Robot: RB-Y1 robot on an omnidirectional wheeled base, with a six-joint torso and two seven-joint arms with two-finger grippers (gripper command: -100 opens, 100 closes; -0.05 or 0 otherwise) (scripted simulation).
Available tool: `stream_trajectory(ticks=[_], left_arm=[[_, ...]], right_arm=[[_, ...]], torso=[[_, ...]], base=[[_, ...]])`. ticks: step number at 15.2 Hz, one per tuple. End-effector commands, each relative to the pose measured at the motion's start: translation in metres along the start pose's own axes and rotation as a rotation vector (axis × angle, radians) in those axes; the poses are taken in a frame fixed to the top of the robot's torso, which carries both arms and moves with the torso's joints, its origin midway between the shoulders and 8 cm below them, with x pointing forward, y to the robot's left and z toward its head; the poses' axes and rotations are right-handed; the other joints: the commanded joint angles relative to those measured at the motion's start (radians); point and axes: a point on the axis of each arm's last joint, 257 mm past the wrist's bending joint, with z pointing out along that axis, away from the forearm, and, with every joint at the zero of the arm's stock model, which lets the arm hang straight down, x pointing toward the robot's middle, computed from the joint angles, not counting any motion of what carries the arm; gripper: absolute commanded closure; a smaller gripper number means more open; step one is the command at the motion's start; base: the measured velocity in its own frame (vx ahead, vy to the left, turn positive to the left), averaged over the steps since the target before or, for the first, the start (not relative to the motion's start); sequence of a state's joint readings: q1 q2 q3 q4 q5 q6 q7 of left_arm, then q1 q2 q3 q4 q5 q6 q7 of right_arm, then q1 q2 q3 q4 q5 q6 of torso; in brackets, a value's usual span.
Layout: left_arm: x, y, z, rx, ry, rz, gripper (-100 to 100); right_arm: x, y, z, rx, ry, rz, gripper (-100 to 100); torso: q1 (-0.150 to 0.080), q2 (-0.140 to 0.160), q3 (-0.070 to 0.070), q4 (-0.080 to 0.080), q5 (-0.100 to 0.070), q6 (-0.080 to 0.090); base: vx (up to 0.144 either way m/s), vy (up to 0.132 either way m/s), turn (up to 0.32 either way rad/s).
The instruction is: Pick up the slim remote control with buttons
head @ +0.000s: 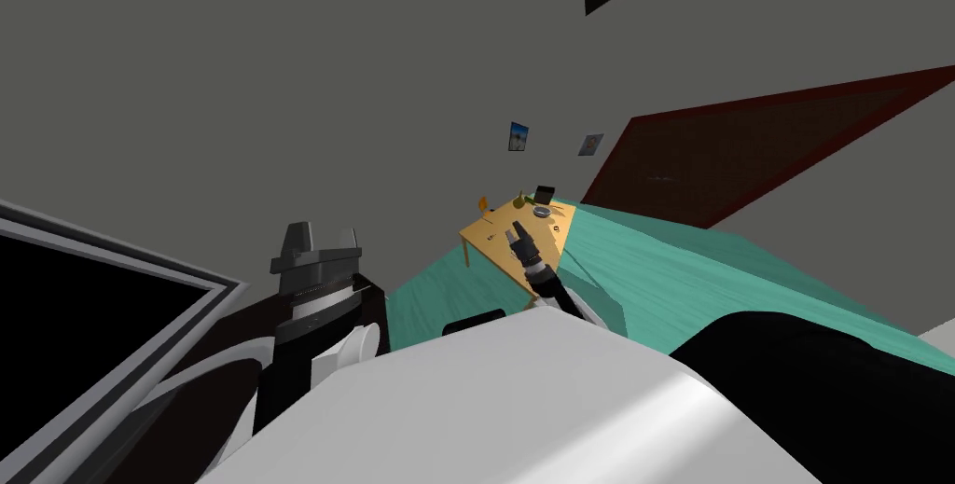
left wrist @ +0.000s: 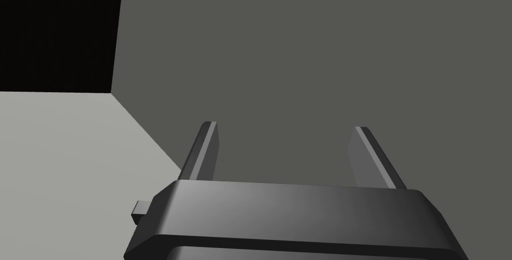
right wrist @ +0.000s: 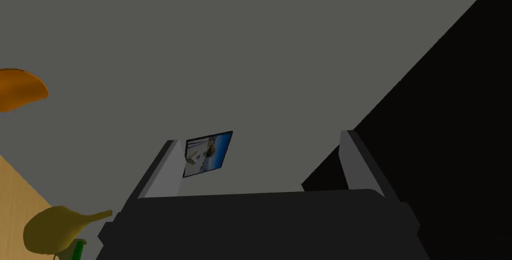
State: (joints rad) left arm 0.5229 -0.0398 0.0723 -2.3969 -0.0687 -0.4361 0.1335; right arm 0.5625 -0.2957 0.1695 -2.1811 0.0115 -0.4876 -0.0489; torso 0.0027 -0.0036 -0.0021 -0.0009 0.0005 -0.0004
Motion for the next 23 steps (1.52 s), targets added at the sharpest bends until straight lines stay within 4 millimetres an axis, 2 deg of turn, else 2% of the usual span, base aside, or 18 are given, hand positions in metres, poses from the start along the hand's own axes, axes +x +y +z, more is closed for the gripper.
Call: stream_trajectory(ticks=[1,2,3,4,5,9,10,11,12,13,14,16,17,19,20,21,22,23], left_arm=[[0.0,0.0,0.0,0.0,0.0,0.0,0],[0.0,0.0,0.0,0.0,0.0,0.0,0],[0.0,0.0,0.0,0.0,0.0,0.0,0],[0.0,0.0,0.0,0.0,0.0,0.0,0],[0.0,0.0,0.0,0.0,0.0,0.0,0],[0.0,0.0,0.0,0.0,0.0,0.0,0],[0.0,0.0,0.0,0.0,0.0,0.0,0],[0.0,0.0,0.0,0.0,0.0,0.0,0],[0.0,0.0,0.0,0.0,0.0,0.0,0],[0.0,0.0,0.0,0.0,0.0,0.0,0],[0.0,0.0,0.0,0.0,0.0,0.0,0],[0.0,0.0,0.0,0.0,0.0,0.0,0],[0.0,0.0,0.0,0.0,0.0,0.0,0],[0.0,0.0,0.0,0.0,0.0,0.0,0],[0.0,0.0,0.0,0.0,0.0,0.0,0],[0.0,0.0,0.0,0.0,0.0,0.0,0],[0.0,0.0,0.0,0.0,0.0,0.0,0],[0.0,0.0,0.0,0.0,0.0,0.0,0]], right_arm=[[0.008,-0.019,-0.01,0.049,0.043,-0.021,-100],[0.016,-0.041,-0.023,0.107,0.074,-0.033,-100],[0.017,-0.041,-0.024,0.111,0.089,-0.041,-100],[0.025,-0.062,-0.039,0.168,0.125,-0.056,-100],[0.025,-0.065,-0.041,0.175,0.137,-0.063,-100],[0.038,-0.111,-0.085,0.311,0.237,-0.11,-100],[0.045,-0.129,-0.106,0.369,0.274,-0.126,-100],[0.043,-0.133,-0.111,0.381,0.289,-0.136,-100],[0.048,-0.15,-0.135,0.44,0.328,-0.153,-100],[0.046,-0.154,-0.14,0.452,0.344,-0.164,-100],[0.051,-0.169,-0.164,0.508,0.385,-0.181,-100],[0.047,-0.173,-0.171,0.524,0.399,-0.192,-100],[0.05,-0.185,-0.197,0.576,0.45,-0.214,-100],[0.047,-0.191,-0.204,0.596,0.456,-0.221,-100],[0.047,-0.202,-0.234,0.652,0.508,-0.245,-100],[0.044,-0.206,-0.239,0.665,0.514,-0.251,-100],[0.045,-0.214,-0.267,0.715,0.563,-0.271,-100],[0.039,-0.219,-0.276,0.737,0.574,-0.282,-100]], torso=[[0.0,0.0,0.0,0.0,0.0,0.0],[0.0,0.0,0.0,0.0,0.0,0.0],[0.0,0.0,0.0,0.0,0.0,0.0],[0.0,0.0,0.0,0.0,0.0,0.0],[0.0,-0.001,0.0,0.0,0.0,0.0],[0.0,-0.002,-0.001,0.0,0.0,0.0],[0.0,-0.002,-0.001,0.0,0.0,0.0],[0.0,-0.002,-0.001,0.0,0.0,0.0],[0.0,-0.002,-0.001,0.0,0.0,0.0],[0.0,-0.001,-0.001,0.0,0.0,0.0],[0.0,-0.001,-0.001,0.0,0.0,0.0],[0.0,-0.002,-0.001,0.0,0.0,0.0],[0.0,-0.002,-0.001,0.0,0.0,0.0],[0.0,-0.002,-0.001,0.0,0.0,0.0],[-0.001,-0.001,-0.001,0.0,0.0,0.0],[-0.001,0.0,0.0,0.0,0.0,0.0],[-0.001,-0.001,0.0,0.0,0.0,0.0],[-0.001,-0.001,-0.001,0.0,0.0,0.0]], base=[[0.052,0.036,0.085],[0.055,0.042,0.113],[0.052,0.042,0.096],[0.065,0.039,0.101],[0.069,0.037,0.091],[0.072,0.033,0.118],[0.076,0.041,0.141],[0.075,0.038,0.12],[0.066,0.047,0.166],[0.062,0.042,0.112],[0.084,0.032,0.13],[0.077,0.026,0.08],[0.075,0.032,0.091],[0.062,0.023,0.09],[0.05,0.022,0.114],[0.063,0.022,0.12],[0.087,0.028,0.177],[0.092,0.025,0.142]])
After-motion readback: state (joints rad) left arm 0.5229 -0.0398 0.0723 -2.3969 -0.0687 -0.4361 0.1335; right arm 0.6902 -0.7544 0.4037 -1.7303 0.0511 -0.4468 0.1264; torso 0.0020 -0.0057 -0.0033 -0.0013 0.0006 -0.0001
